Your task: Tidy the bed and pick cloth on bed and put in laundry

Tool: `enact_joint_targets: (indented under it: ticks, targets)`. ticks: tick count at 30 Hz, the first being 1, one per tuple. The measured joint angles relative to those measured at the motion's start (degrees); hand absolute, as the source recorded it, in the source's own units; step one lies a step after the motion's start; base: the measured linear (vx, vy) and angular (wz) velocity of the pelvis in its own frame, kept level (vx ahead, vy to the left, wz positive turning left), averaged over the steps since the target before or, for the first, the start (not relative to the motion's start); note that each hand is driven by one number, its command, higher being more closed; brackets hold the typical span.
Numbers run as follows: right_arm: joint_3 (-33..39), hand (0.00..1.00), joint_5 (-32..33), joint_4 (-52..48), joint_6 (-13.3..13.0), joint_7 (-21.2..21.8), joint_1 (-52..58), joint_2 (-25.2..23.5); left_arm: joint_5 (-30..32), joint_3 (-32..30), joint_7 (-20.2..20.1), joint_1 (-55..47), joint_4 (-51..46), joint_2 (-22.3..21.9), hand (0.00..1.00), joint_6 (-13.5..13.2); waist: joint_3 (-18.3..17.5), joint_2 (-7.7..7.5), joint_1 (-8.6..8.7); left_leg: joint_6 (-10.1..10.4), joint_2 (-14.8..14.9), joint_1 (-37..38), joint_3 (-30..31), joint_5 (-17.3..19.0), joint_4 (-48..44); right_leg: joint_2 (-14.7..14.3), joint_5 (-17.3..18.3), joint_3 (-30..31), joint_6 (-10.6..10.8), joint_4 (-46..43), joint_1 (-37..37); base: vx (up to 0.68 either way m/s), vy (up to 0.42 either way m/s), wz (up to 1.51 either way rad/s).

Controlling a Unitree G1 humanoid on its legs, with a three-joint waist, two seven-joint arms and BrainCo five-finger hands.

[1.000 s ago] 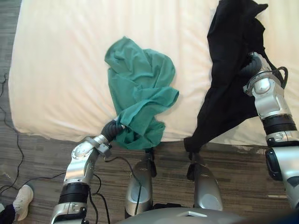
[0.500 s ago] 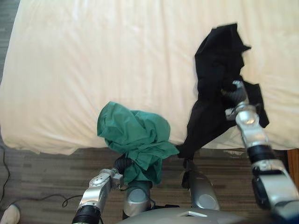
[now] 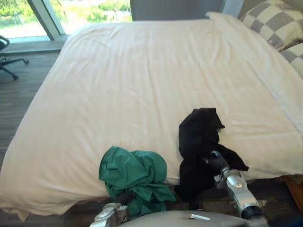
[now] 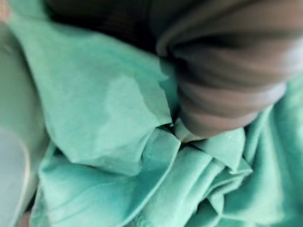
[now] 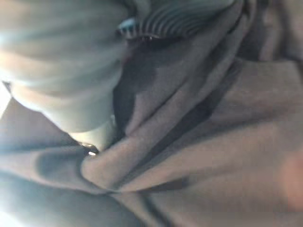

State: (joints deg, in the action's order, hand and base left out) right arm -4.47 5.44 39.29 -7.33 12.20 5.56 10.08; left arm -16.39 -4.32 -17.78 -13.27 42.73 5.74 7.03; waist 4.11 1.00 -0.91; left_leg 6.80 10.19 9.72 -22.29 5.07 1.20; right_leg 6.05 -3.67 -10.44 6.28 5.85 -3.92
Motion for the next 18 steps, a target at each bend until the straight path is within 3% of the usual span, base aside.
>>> enact_joint_targets:
  ticks: [2,6,9,10,12,13,14,17,18]
  targets:
    - [-0.3,1.0,4.9,2.2,0.5,4.9,2.3,-1.1,-0.2,-1.3,0.3,-0.1,1.4,-0.9,1.0,-1.4,-0.2,0.1,-0.13,0.1,0.1,1.5,-0.5,-0.3,0.9,0.1,0.1,0.0,0.0,0.0,-0.9,-0.03,-0.02,-0.04]
    - [-0.5,1.0,14.5,4.1,5.0,19.3,8.6,-3.4,-3.2,-2.8,0.3,-0.5,2.4,-2.7,1.0,-3.0,-0.9,0.12,-0.11,0.2,-0.2,2.4,0.4,-2.3,3.6,0.6,0.4,-2.1,0.4,-0.3,-1.6,-0.03,-0.038,0.16]
    - [-0.4,1.0,17.6,3.9,4.0,24.3,10.2,-3.3,-8.8,-2.1,0.2,-1.0,2.0,-3.9,1.0,-4.6,-0.9,0.15,-0.04,-0.5,-1.5,2.3,3.5,-3.4,4.3,2.0,1.8,-5.5,1.1,-2.0,-2.8,-0.04,0.002,0.59]
    - [-0.4,1.0,17.3,3.8,3.2,24.5,10.4,-3.4,-10.4,-1.5,0.2,-1.3,1.3,-4.3,1.0,-5.2,-0.9,0.18,0.01,-0.7,-1.8,2.3,4.4,-3.6,4.3,2.2,2.9,-5.8,1.2,-3.8,-2.7,-0.04,0.008,0.85]
    - [-0.6,1.0,15.1,0.7,-1.0,24.1,12.6,-4.1,-16.2,3.3,0.2,-3.2,-3.4,-4.5,1.0,-6.3,-1.0,0.16,0.16,-1.6,-2.5,1.3,9.7,-4.2,4.4,2.7,12.1,-2.3,0.0,-13.8,-0.4,-0.03,-0.042,1.12]
    - [-0.8,1.0,13.8,-0.6,-2.5,23.1,13.6,-4.7,-17.7,4.4,0.4,-3.7,-5.2,-4.1,1.0,-6.3,-1.1,-0.43,0.41,-2.0,-2.9,0.8,11.6,-4.4,4.6,2.2,14.0,-0.2,-0.4,-15.6,0.2,-0.02,-0.102,1.66]
    - [-3.7,1.0,12.1,-5.4,-5.2,18.9,17.1,-5.4,-21.2,6.9,0.8,-5.1,-11.2,-3.4,1.0,-6.1,-1.3,-1.66,0.1,-3.0,-4.2,-0.3,15.5,-4.7,4.7,2.7,17.5,0.5,-0.3,-19.6,0.7,0.0,-0.087,1.29]
    - [-7.1,1.0,12.1,-11.6,-5.4,14.1,19.6,-5.3,-23.3,8.9,3.8,-8.1,-19.4,-3.8,1.0,-5.8,-2.1,-1.38,-0.91,-3.5,-5.1,-1.9,18.3,-4.8,4.7,4.2,18.7,-2.7,0.5,-20.5,0.5,0.02,-0.048,0.89]
    - [-8.6,1.0,12.2,-17.1,-5.4,12.0,21.1,-5.5,-25.4,10.3,7.0,-9.8,-25.5,-4.1,1.0,-5.3,-2.2,-1.42,-0.73,-4.8,-5.3,-3.7,17.2,-4.2,4.7,5.2,18.9,-5.3,0.9,-20.1,0.3,0.06,-0.005,0.96]
